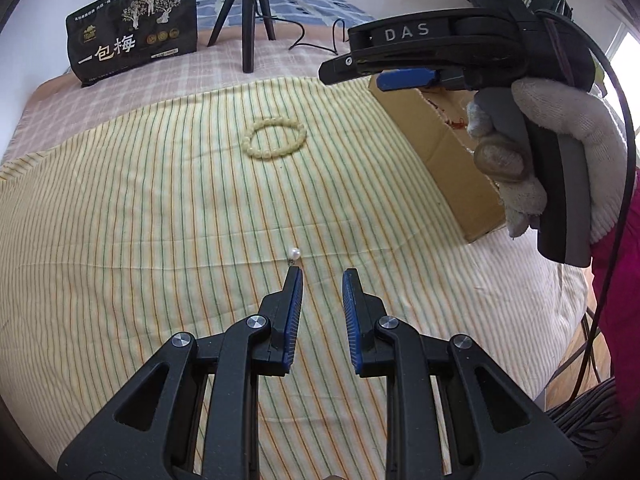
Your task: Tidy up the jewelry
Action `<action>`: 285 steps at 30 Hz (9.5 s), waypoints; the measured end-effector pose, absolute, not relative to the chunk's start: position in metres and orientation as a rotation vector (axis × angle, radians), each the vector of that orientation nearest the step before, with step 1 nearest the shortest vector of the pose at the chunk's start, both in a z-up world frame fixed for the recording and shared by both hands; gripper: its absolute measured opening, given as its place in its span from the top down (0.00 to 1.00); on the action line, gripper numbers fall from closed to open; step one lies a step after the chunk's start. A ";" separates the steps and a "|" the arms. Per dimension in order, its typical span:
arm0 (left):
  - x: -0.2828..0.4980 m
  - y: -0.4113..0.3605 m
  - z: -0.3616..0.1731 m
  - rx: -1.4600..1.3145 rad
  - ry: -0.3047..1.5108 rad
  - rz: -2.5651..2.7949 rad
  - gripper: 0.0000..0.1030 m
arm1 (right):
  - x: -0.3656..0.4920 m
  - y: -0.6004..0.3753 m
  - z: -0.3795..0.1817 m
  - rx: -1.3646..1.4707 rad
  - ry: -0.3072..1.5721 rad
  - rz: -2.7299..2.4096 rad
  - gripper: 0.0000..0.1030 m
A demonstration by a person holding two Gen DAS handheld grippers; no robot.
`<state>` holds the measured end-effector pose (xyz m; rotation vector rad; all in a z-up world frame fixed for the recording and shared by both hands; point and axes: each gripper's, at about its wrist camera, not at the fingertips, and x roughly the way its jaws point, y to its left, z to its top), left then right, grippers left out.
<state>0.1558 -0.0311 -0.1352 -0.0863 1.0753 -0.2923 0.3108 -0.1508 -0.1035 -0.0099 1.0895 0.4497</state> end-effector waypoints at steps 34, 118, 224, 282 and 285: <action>0.189 -0.038 -0.170 -0.045 1.140 -0.274 0.81 | 0.340 -0.111 -0.165 -0.041 1.227 0.449 0.68; 0.166 -0.181 -0.060 -0.058 0.887 -0.501 0.94 | 0.294 -0.326 -0.018 0.049 0.896 0.203 0.94; 0.085 -0.103 0.030 -0.016 0.545 -0.331 0.16 | 0.100 -0.297 0.040 -0.098 0.573 -0.020 0.22; 0.077 -0.103 0.023 0.062 0.521 -0.258 0.00 | 0.099 -0.292 0.018 -0.086 0.588 0.004 0.21; 0.077 -0.104 0.023 0.061 0.521 -0.259 0.00 | 0.099 -0.293 0.018 -0.086 0.589 0.003 0.21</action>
